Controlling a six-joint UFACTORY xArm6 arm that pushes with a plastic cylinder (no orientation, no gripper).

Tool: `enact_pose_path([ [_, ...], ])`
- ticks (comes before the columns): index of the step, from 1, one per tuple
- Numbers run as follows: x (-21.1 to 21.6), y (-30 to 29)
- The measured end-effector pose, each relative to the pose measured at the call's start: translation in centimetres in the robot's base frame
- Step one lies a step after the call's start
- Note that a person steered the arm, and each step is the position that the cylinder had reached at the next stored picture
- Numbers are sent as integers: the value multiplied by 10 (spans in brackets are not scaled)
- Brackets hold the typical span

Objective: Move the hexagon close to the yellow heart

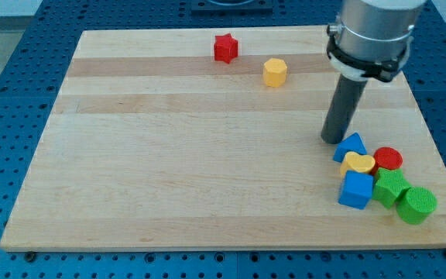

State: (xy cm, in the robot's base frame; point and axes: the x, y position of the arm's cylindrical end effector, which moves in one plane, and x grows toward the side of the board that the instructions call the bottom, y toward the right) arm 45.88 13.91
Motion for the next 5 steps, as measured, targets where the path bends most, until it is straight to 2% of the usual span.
enact_pose_path([
  [2, -38, -98],
  [3, -72, -139],
  [5, -139, -147],
])
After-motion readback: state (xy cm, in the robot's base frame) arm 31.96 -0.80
